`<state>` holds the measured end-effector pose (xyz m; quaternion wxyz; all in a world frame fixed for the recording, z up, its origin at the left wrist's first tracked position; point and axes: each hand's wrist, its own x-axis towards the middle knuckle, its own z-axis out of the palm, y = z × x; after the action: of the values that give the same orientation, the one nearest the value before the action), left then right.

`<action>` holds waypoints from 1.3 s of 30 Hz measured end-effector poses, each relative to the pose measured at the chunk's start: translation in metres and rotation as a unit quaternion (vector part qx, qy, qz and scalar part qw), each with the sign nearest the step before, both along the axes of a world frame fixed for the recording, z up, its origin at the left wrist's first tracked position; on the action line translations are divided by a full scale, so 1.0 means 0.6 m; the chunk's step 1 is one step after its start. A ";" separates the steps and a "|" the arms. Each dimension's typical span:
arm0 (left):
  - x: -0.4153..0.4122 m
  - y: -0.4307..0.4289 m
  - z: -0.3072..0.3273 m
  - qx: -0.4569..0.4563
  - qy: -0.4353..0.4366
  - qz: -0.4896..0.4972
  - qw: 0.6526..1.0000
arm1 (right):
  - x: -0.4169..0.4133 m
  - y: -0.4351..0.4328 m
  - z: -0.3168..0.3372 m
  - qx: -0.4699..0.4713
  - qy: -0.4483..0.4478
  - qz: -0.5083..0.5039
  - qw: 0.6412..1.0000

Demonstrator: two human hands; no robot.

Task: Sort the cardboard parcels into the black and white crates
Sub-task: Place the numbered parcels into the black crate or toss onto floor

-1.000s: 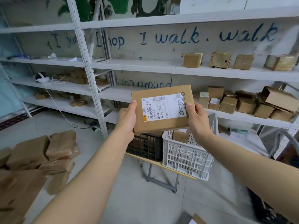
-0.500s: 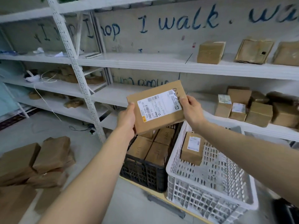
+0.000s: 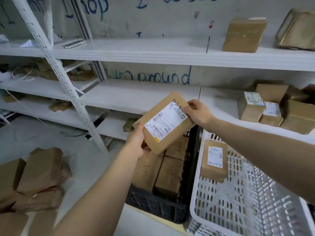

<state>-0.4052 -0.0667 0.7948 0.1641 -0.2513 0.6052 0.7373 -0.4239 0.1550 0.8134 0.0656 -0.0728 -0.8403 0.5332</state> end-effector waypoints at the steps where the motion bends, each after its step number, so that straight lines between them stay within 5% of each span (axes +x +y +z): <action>1: -0.018 -0.002 -0.011 -0.005 -0.007 -0.002 1.000 | -0.016 0.002 -0.007 0.001 -0.009 0.000 1.000; 9: -0.110 0.016 -0.095 0.021 -0.082 -0.060 0.995 | -0.103 0.030 -0.067 0.068 -0.121 -0.021 0.990; 20: -0.138 0.081 -0.251 0.068 -0.138 -0.024 0.988 | -0.210 0.056 -0.184 0.363 -0.190 0.074 0.909; 39: -0.203 0.146 -0.349 0.114 -0.185 0.048 0.975 | -0.286 0.088 -0.344 0.266 -0.284 0.105 0.915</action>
<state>-0.5270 0.0208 0.5854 0.2649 -0.3915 0.4633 0.7496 -0.5958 0.2078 0.6069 -0.2155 -0.1123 -0.9370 0.2508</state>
